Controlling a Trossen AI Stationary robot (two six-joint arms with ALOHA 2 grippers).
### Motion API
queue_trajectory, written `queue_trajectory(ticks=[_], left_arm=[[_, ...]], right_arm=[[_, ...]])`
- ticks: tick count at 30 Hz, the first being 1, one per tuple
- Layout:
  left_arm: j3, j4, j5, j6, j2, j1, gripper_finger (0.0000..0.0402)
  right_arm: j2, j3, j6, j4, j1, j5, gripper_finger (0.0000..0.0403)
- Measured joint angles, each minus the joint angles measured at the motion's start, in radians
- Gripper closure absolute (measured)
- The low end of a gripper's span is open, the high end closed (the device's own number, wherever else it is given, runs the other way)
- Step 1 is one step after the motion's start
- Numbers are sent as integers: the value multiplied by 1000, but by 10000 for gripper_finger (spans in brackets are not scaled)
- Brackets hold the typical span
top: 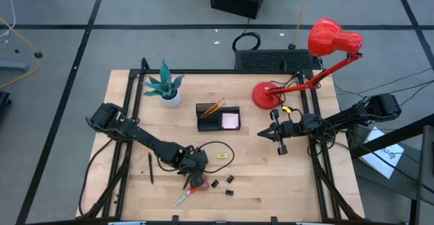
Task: Pick and place office supplies into organizer
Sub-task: Put the black pen into the black desk organizer
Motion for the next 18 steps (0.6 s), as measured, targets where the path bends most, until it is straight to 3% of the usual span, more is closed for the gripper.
queue_trajectory(ticks=[12,18], left_arm=[[-9,89,-3,59,-54,3,289],[23,-68,-31,33,-170,-7,289]], right_arm=[[0,0,0,1,0,0,399],[0,0,0,4,0,0,399]])
